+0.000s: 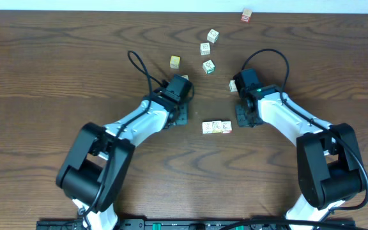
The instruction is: Lift 3 blocks
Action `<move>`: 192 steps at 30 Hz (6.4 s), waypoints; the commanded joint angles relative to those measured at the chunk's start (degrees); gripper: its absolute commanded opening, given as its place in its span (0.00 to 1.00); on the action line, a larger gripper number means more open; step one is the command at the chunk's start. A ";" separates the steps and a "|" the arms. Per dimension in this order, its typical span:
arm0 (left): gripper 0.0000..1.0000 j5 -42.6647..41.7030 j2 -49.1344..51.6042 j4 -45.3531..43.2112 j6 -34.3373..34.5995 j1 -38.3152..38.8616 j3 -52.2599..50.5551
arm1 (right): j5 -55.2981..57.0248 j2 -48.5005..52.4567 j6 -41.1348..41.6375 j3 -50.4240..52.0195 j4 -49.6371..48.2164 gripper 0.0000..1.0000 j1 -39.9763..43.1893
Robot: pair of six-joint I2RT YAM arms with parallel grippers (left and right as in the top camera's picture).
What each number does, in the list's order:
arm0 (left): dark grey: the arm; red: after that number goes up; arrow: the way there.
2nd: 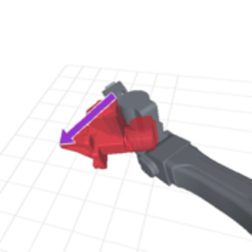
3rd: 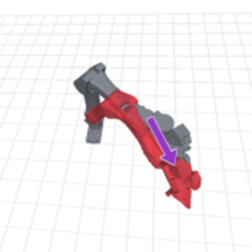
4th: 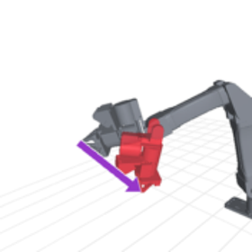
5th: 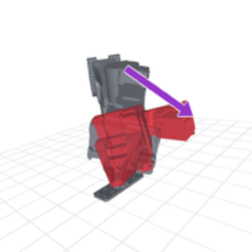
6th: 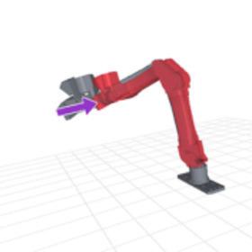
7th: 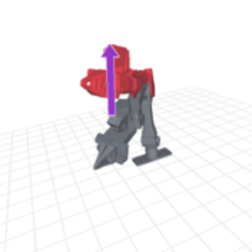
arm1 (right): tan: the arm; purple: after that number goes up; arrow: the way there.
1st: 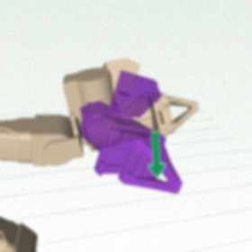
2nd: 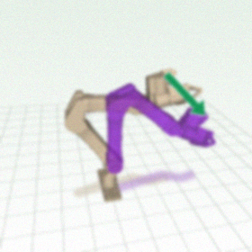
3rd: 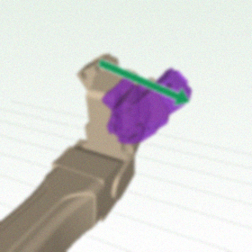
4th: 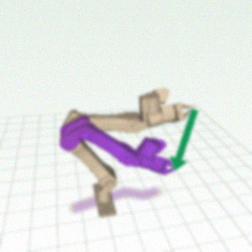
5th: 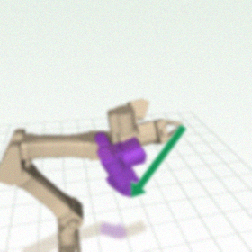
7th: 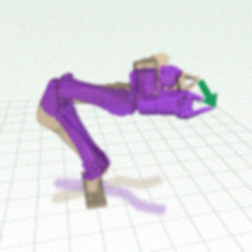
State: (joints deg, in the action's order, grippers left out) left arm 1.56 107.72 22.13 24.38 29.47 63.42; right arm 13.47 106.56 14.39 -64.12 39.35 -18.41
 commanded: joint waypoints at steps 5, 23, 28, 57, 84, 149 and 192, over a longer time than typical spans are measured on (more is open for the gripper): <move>0.22 19.80 -20.63 0.81 -10.47 -0.11 0.42 | 2.56 -8.61 -4.96 -3.02 -3.87 0.01 2.71; 0.40 64.65 -66.73 -0.57 -37.62 20.96 -4.22 | -5.42 -46.25 -12.00 -2.95 8.09 0.09 3.10; 0.52 68.13 -66.93 -17.31 -67.01 20.96 -4.22 | -3.96 -51.47 -13.18 -3.02 9.29 0.14 3.13; 0.77 71.54 -67.23 -18.16 -71.06 20.28 -4.24 | -1.38 -64.65 -13.22 -2.95 17.29 0.99 3.10; 0.77 71.56 -71.49 -18.14 -71.06 -15.10 -4.24 | -15.47 -64.50 -3.28 -2.89 26.71 0.99 3.10; 0.78 21.57 -107.65 -23.91 27.78 -33.88 -61.59 | -15.47 -64.50 -3.28 -2.89 28.02 0.99 3.10; 0.78 10.88 -107.45 -19.02 5.86 -33.05 -63.14 | -15.47 -64.50 -3.28 -2.91 28.02 0.99 3.10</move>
State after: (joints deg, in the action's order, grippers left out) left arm 13.15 0.58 1.23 31.22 -3.64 1.58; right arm -1.76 42.00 10.28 -66.81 67.48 -15.92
